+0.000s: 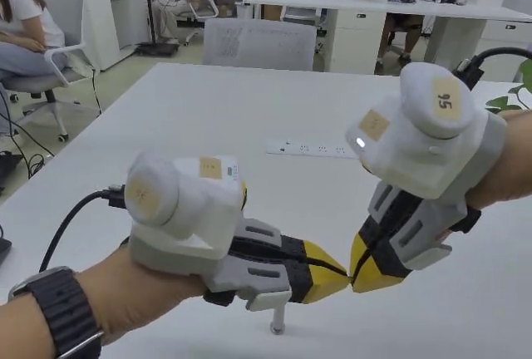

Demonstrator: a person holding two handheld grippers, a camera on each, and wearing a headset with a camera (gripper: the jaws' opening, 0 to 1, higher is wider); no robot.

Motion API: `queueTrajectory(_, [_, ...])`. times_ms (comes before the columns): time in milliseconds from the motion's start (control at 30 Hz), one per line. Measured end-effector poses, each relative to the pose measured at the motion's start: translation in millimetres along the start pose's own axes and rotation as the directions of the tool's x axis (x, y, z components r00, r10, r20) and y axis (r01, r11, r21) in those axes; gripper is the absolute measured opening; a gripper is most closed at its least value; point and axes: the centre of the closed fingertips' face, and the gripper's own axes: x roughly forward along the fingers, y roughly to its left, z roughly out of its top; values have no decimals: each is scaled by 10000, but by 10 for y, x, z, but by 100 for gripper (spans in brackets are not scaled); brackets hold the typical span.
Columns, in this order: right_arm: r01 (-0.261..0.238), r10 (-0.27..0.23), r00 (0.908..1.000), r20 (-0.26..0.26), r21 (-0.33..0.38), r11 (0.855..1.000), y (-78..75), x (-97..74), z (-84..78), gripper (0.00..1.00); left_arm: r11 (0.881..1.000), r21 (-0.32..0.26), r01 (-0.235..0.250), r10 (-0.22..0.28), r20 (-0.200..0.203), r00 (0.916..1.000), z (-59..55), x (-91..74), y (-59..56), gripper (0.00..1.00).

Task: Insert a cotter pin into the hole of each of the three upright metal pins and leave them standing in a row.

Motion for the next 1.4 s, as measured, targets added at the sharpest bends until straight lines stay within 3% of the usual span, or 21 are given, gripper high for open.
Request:
queueTrajectory(333, [-160,158,9995,268,73,9998,22,-12,16,9,9993,333,151,-156,168,9997,28,-24,-33,0])
queueTrajectory(733, [-159,149,9992,378,271,9995,24,-45,-22,8,9988,473,97,-108,241,9996,34,-49,-12,0])
queueTrajectory(1033, [53,-78,9986,529,467,9989,-39,-63,-8,4,9999,139,-67,62,340,9994,27,-35,43,0])
queueTrajectory(1300, [340,-370,9985,415,707,9969,-75,-76,-11,2,9958,-904,-109,157,522,9985,2,-27,84,0])
queueTrajectory(1400, [386,-413,9986,319,812,9960,-71,-69,-21,1,9969,-778,-125,163,485,9987,3,-16,72,0])
